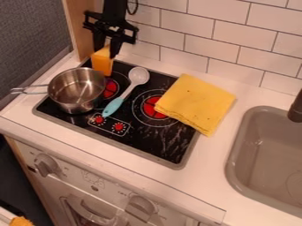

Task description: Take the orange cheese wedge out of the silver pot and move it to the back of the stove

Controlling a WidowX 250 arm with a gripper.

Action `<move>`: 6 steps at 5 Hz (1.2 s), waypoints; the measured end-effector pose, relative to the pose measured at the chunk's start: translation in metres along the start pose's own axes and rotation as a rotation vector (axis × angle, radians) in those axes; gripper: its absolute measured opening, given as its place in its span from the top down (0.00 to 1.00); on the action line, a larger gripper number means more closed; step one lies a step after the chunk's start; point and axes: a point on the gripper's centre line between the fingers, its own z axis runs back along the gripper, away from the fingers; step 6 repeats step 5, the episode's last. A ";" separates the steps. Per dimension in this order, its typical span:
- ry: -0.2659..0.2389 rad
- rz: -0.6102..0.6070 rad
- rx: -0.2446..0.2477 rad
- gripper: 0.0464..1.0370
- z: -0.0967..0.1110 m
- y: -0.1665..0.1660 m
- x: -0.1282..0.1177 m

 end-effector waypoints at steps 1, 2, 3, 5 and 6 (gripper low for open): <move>-0.004 0.008 -0.009 0.27 0.003 0.000 0.001; -0.004 -0.001 -0.021 0.04 0.003 -0.002 0.001; -0.030 -0.020 -0.042 0.03 0.000 -0.005 0.001; -0.140 -0.049 -0.101 0.04 0.028 -0.010 -0.009; -0.140 -0.049 -0.101 0.04 0.028 -0.010 -0.009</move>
